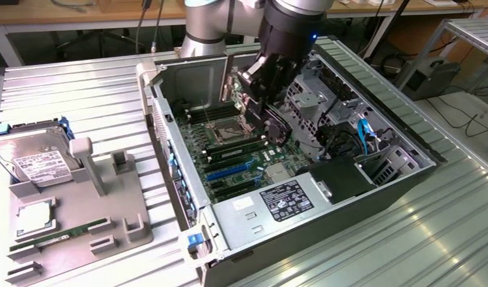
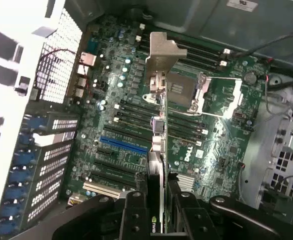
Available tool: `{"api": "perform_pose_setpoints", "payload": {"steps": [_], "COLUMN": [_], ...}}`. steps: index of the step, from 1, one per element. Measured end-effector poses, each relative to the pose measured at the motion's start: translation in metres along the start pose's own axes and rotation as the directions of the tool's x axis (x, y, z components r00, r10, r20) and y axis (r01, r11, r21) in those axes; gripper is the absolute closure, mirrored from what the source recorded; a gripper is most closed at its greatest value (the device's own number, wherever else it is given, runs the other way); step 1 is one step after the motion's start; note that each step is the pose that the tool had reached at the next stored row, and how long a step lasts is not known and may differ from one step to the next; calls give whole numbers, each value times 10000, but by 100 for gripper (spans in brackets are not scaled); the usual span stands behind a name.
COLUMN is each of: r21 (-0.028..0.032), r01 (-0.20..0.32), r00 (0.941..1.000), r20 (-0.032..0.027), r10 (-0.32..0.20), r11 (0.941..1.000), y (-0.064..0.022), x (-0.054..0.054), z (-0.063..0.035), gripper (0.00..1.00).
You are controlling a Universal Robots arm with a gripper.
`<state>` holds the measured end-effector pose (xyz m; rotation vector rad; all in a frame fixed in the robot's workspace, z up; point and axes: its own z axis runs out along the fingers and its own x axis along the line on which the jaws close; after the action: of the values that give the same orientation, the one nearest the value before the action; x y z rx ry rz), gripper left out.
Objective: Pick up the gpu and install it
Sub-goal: 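Insert the gpu into the slot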
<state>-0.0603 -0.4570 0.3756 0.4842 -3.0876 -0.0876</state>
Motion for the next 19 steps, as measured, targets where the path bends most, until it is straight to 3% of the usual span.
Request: {"api": "perform_pose_setpoints", "payload": {"steps": [5,10,11,19], "r21": [2,-1,-2,-24], "r01": [1016,1957,2134,3681], "r00": [9948,9806,9769,9296], "r20": [-55,-102,-110,-173], "r10": [-1016,-1957,-2134,-3681], "r11": [9948,9807,9770,9298], "y": [0,0,0,-1], "x": [0,0,0,0], "z": [4,8,8,16], "gripper": [74,74,74,74]}}
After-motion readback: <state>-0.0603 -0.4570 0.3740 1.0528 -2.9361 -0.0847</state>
